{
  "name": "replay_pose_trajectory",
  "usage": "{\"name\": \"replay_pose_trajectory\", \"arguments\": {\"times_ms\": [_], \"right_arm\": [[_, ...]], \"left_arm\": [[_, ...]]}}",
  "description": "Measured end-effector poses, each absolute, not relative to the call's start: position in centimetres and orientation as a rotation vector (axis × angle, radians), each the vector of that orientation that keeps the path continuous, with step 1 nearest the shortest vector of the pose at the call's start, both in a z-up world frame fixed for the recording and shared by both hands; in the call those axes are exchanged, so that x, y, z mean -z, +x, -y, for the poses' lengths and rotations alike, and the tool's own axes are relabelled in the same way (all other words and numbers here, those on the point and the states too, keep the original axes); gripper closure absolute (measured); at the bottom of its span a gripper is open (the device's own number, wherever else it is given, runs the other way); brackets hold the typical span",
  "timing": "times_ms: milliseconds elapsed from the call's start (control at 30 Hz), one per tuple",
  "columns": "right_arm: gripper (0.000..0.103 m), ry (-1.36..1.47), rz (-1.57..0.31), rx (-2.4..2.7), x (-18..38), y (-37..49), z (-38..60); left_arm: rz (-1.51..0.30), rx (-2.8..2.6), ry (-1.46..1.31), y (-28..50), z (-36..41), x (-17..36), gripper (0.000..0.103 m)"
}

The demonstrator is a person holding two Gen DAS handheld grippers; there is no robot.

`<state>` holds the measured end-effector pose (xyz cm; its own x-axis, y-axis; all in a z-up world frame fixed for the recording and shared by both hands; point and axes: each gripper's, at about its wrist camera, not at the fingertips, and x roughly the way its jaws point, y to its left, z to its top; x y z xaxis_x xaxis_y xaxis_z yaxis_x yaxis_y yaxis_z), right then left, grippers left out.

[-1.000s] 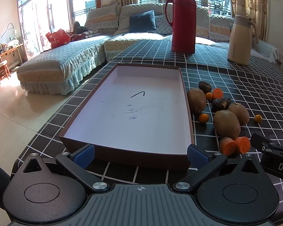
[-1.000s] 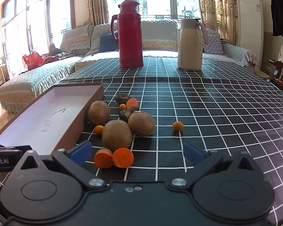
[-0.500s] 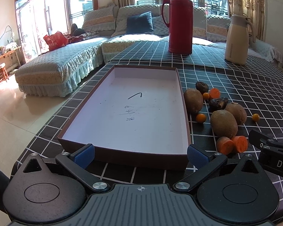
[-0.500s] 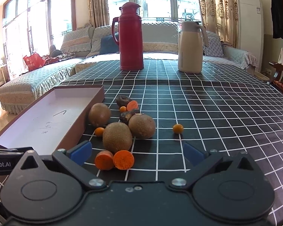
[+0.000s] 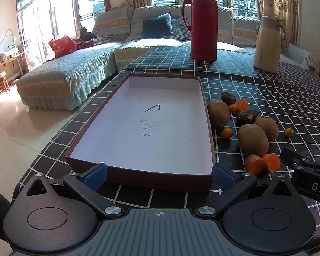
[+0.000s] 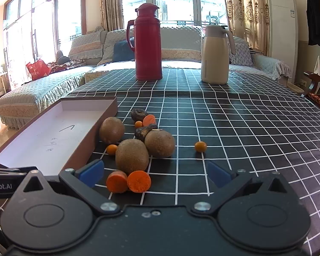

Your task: Organize fruits

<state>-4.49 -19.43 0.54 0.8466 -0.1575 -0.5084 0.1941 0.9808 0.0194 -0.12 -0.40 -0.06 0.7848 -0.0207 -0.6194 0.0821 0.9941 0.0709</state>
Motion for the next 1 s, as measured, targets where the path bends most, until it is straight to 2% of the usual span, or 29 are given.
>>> {"name": "replay_pose_trajectory", "arguments": {"times_ms": [1000], "right_arm": [[0.0,0.067,-0.528,0.186,-0.48,-4.45,19.44]], "left_arm": [[-0.676,0.07,0.091,0.04,0.28,0.15,0.0]]}}
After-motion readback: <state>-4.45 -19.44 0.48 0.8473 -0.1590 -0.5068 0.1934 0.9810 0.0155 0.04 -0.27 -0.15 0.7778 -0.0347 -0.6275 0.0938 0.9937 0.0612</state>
